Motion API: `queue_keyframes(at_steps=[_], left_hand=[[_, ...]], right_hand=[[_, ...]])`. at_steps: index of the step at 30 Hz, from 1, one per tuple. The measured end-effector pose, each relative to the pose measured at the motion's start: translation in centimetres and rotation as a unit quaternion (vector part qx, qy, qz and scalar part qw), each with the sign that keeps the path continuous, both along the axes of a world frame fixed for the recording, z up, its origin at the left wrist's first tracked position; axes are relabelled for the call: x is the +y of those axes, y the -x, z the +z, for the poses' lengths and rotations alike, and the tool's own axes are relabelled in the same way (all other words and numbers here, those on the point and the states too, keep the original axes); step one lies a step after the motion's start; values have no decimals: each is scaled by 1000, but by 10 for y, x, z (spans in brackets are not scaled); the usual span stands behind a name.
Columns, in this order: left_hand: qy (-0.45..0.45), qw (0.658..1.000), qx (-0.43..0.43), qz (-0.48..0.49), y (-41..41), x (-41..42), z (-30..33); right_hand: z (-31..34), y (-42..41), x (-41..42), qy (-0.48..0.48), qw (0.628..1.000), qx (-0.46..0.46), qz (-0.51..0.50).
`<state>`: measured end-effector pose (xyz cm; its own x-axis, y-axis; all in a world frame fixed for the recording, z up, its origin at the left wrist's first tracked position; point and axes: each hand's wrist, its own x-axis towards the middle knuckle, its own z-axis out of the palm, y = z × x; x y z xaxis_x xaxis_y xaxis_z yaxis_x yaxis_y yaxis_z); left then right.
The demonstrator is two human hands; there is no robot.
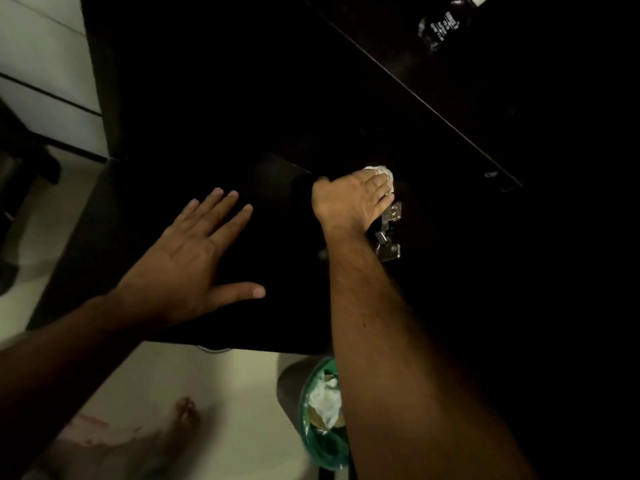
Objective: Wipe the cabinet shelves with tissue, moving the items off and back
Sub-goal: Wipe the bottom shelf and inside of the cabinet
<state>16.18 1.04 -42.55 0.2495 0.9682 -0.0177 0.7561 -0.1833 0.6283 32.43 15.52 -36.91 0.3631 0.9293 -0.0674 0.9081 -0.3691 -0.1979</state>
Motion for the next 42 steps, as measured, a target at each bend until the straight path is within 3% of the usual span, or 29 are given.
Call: queue_keyframes(at_steps=[3, 5, 8, 13, 22, 26, 29, 33, 36, 39, 42], left_hand=[[-12, 1000, 18, -16, 2, 7, 2], [-26, 999, 36, -29, 6, 12, 4], [-48, 996, 53, -52, 13, 17, 5], [-76, 991, 86, -62, 31, 30, -2], [-75, 991, 99, -46, 9, 55, -15], [-94, 980, 168, -55, 7, 58, -22], [-101, 979, 170, -49, 5, 56, -26], [-95, 979, 175, -52, 4, 55, -23], [-86, 977, 189, -52, 4, 54, -20], [-78, 978, 192, -37, 3, 55, -19], [-69, 973, 218, -24, 2, 54, -21]], right_hand=[[-4, -7, -12, -60, 995, 61, 55], [-8, -3, -23, -110, 972, 180, 99], [-13, -2, -24, -167, 920, 343, 87], [-23, -1, -14, -162, 888, 429, 38], [-56, -3, 6, -132, 928, 347, -7], [-53, 2, 19, -161, 897, 398, -102], [-43, 3, 19, -212, 878, 415, -110], [7, 2, 24, -321, 905, 269, -69], [41, -1, 26, -396, 894, 209, 0], [43, -10, 30, -431, 889, 143, 63], [11, -14, 23, -396, 911, 75, 82]])
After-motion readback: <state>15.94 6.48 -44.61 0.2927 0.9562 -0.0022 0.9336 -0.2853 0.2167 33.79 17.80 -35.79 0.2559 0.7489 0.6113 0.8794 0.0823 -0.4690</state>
